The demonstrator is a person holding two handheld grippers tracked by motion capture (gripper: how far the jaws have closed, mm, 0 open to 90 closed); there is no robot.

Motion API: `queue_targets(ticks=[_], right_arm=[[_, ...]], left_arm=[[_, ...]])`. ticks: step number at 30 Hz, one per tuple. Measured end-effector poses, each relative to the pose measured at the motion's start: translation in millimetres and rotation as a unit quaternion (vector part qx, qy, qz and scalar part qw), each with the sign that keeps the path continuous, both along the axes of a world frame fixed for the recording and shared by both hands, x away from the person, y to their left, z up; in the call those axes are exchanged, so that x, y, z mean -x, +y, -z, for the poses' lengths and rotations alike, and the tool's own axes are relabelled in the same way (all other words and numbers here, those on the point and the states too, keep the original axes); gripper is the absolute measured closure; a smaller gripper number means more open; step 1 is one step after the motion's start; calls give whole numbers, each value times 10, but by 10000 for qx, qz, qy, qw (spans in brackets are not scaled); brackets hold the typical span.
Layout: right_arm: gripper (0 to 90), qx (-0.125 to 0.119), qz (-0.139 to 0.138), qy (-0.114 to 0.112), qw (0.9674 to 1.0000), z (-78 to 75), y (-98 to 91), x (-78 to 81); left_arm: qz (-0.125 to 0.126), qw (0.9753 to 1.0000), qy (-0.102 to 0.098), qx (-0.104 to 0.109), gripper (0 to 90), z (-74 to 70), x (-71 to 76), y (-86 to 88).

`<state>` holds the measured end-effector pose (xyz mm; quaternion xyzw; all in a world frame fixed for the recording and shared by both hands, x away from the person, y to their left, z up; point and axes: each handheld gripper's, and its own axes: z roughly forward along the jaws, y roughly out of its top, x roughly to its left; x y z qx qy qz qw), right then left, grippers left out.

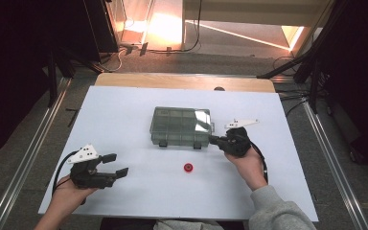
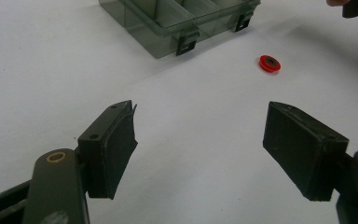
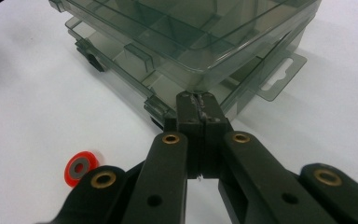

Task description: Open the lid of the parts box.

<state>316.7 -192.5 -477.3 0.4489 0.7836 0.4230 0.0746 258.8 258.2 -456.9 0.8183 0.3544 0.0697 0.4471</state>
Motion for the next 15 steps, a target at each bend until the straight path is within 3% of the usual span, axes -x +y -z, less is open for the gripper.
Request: queue_targets(ticks=[15], right_arm=[[900, -79, -34, -74, 9999, -70, 5, -38]], left_arm=[[-30, 10000, 16, -29, 245, 15, -45, -15]])
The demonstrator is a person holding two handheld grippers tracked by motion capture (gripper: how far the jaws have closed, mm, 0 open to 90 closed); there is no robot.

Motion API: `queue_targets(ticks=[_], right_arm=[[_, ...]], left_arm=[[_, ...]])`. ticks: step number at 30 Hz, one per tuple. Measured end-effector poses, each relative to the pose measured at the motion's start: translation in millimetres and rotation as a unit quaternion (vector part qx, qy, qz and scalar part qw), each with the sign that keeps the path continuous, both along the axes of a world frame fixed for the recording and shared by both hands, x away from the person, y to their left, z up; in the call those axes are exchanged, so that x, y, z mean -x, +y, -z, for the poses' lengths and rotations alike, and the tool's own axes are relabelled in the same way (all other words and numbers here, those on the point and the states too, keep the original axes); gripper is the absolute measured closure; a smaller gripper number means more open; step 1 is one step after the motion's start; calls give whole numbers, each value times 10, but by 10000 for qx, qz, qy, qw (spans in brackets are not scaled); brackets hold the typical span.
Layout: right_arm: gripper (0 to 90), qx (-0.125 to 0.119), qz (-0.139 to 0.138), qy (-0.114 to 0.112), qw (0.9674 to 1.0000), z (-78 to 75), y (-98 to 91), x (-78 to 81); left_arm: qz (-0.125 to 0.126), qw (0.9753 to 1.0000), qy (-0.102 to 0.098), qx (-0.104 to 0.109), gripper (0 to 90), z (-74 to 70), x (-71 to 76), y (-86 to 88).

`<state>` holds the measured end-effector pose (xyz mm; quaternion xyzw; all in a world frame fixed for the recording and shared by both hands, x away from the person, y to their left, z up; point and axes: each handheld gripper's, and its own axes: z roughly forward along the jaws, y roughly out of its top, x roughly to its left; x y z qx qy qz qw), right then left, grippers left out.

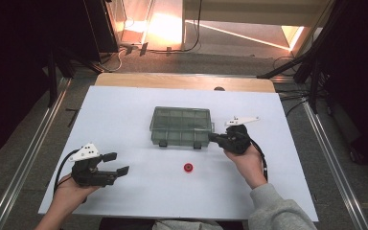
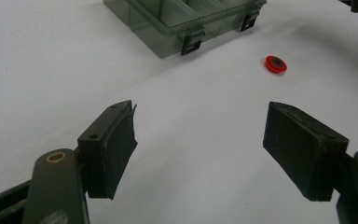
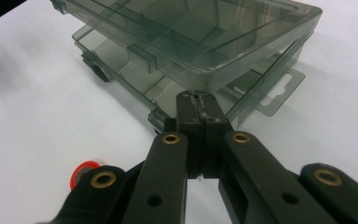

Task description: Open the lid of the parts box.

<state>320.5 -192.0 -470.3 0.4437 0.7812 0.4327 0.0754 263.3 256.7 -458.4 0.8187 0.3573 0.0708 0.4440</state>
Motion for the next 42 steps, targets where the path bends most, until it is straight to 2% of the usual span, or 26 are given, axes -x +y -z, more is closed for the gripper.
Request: queue_targets(ticks=[13, 23, 26, 31, 36, 42], right_arm=[[900, -117, 51, -15, 9999, -67, 13, -56], [900, -180, 42, -27, 9998, -117, -23, -108], [900, -187, 77, -69, 9998, -134, -26, -119], [900, -168, 59, -87, 9998, -149, -16, -156], [900, -210, 75, -147, 9996, -198, -27, -191], [900, -197, 73, -163, 9996, -205, -23, -232]], left_arm=[[-66, 10000, 0, -9, 245, 7, -89, 51], [-29, 10000, 5, 26, 245, 5, -88, 42], [-98, 9999, -4, 99, 245, -3, -94, 46], [-171, 9998, -2, 70, 245, -4, -99, 54], [-156, 9998, -13, 119, 246, -6, -119, 53], [-142, 9999, 3, 50, 246, 12, -168, 34]])
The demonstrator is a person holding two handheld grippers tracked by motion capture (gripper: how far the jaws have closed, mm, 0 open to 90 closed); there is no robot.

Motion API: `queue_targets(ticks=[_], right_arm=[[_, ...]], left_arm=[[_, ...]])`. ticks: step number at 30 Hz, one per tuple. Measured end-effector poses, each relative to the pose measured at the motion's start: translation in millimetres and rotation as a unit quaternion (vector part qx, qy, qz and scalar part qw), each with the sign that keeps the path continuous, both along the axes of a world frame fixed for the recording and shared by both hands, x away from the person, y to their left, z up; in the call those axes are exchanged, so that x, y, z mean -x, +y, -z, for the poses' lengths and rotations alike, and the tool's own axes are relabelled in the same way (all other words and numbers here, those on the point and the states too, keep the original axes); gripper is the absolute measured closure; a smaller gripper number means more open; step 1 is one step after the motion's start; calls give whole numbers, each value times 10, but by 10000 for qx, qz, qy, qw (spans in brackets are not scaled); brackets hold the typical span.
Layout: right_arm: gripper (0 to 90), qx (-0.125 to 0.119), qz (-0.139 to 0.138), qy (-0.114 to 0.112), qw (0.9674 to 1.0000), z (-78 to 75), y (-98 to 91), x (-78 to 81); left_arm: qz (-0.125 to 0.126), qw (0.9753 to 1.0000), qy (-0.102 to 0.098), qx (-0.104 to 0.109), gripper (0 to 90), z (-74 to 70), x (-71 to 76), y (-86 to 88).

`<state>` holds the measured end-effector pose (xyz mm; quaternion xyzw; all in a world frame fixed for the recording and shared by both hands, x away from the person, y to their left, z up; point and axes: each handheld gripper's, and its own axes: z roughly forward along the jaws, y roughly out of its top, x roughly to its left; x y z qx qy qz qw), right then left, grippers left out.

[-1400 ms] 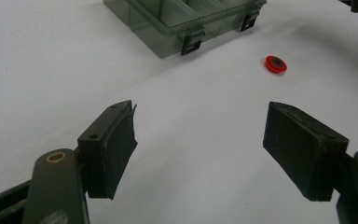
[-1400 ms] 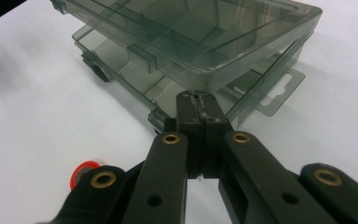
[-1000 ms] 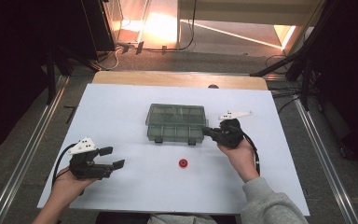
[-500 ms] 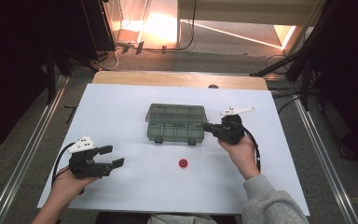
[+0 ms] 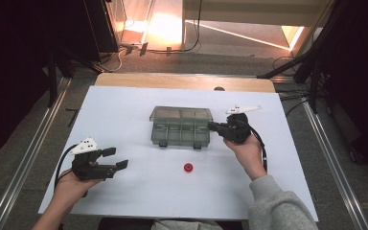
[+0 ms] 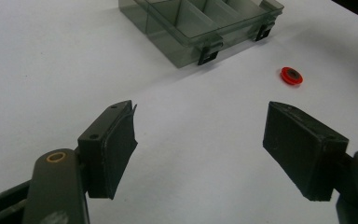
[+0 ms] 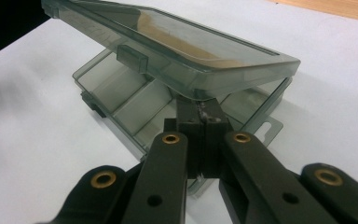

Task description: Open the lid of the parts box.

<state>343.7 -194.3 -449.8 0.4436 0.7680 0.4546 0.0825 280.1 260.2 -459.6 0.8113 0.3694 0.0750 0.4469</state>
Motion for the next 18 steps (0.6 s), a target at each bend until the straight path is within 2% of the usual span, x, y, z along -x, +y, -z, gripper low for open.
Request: queue_targets(ticks=[11, 18], right_arm=[[900, -36, -9, -11, 10000, -26, 10, -31], [900, -26, -1, -3, 10000, -28, 14, -31]], left_arm=[[20, 10000, 29, 83, 248, -6, -74, -41], [42, 10000, -1, 20, 248, -9, -174, -103]])
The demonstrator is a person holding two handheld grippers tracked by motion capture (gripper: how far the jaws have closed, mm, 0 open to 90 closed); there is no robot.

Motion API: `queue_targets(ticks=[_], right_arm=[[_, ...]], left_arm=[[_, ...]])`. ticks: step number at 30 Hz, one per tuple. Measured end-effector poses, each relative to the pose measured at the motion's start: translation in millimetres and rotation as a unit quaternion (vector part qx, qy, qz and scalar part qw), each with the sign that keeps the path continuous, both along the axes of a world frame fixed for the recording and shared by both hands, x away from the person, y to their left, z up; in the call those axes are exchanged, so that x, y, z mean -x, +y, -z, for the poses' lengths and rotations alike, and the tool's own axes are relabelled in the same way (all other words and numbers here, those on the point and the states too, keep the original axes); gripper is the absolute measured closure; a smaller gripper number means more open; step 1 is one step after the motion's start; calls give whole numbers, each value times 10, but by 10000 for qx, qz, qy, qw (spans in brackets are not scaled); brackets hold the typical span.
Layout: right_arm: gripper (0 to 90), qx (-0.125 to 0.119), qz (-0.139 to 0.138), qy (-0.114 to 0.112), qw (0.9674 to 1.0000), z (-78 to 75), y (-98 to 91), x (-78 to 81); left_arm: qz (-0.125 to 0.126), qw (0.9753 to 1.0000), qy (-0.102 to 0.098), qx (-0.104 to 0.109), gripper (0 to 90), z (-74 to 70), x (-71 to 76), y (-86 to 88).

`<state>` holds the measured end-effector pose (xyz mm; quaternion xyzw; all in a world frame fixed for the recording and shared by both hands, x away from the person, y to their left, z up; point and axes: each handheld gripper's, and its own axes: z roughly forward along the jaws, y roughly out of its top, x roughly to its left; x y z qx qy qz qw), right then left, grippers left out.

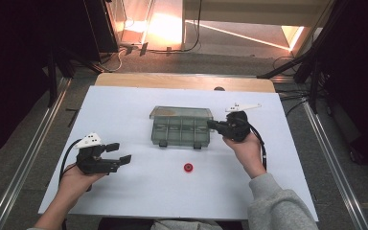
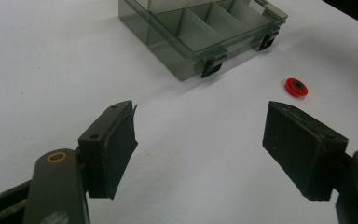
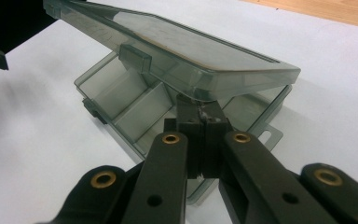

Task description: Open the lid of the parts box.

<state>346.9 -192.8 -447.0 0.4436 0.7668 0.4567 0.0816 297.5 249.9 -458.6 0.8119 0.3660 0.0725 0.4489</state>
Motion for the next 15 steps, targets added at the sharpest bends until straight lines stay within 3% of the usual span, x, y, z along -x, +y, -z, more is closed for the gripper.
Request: queue_targets(ticks=[15], right_arm=[[900, -14, 8, 14, 10000, -3, 8, 6]], left_arm=[[72, 9998, -124, -105, 249, -30, -239, -212]])
